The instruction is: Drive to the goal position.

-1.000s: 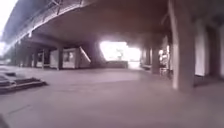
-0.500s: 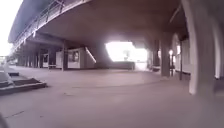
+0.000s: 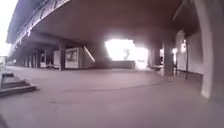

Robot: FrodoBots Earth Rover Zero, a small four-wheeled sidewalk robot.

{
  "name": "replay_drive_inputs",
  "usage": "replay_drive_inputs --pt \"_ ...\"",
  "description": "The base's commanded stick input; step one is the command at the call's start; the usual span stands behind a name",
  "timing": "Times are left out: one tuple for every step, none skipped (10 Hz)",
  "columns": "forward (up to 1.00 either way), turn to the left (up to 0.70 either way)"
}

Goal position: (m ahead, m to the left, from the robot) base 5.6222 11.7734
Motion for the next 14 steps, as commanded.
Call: replay_drive_inputs --pt "0.85 0.0" --pt "0.85 0.0" --pt "0.85 0.0" --pt "0.85 0.0" --pt "0.85 0.0" --pt "0.85 0.0" --pt "0.85 0.1" --pt "0.85 0.34" --pt "0.85 0.34" --pt "0.85 0.34" --pt "0.85 0.34" --pt "0.85 0.34" --pt "0.85 0.34" --pt "0.85 0.34"
